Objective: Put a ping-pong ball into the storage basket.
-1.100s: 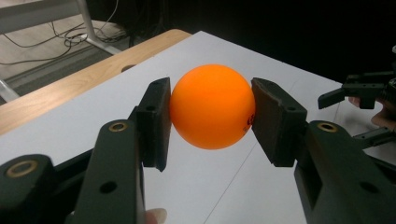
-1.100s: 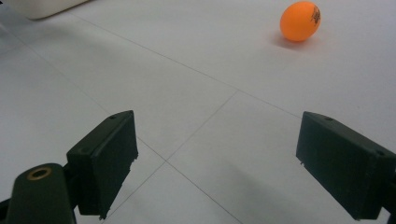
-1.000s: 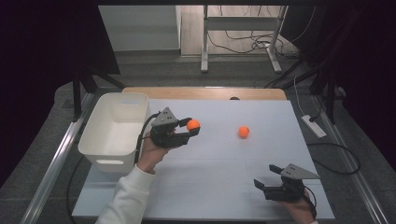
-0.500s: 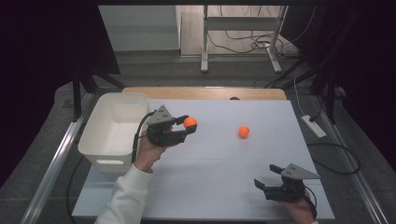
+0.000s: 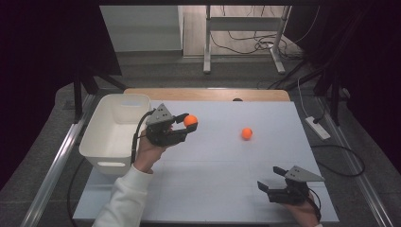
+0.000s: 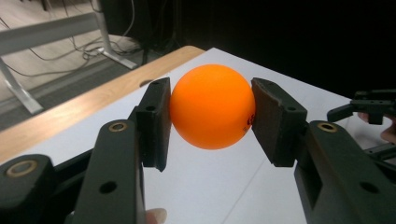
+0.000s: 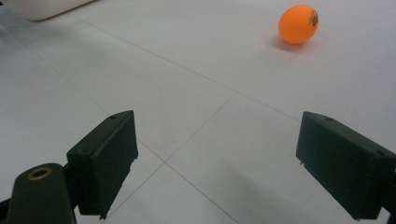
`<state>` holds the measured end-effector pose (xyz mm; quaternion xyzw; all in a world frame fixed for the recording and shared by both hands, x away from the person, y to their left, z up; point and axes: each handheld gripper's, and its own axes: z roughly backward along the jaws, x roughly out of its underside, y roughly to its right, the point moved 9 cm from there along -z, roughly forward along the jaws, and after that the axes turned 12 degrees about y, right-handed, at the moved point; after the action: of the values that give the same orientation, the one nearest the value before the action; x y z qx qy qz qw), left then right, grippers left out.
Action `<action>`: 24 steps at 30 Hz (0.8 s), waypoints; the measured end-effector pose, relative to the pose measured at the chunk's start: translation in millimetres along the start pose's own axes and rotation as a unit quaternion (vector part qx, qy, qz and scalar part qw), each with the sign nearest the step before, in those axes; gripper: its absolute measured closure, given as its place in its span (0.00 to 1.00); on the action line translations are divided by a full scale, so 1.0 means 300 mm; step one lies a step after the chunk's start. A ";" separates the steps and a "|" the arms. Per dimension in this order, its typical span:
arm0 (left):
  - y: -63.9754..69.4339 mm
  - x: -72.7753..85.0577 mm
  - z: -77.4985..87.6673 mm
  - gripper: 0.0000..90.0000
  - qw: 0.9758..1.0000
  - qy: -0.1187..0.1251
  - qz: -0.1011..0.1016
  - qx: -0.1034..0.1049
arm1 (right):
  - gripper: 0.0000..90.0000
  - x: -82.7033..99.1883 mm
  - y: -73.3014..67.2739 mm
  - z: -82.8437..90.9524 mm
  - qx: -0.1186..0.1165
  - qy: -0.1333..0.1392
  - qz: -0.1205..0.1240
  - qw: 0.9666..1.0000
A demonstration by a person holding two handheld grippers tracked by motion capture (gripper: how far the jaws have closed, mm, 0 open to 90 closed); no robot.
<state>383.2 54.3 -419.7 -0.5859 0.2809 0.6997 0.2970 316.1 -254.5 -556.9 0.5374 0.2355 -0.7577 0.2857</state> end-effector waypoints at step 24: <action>-0.149 -0.103 0.103 0.57 0.998 0.013 -0.012 -0.067 | 0.14 0.000 -0.002 -0.003 0.000 0.000 -0.003 1.000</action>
<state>400.6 104.4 -386.5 -0.6169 0.2297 0.7058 0.2619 316.3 -253.6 -557.0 0.5369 0.2374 -0.7582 0.2839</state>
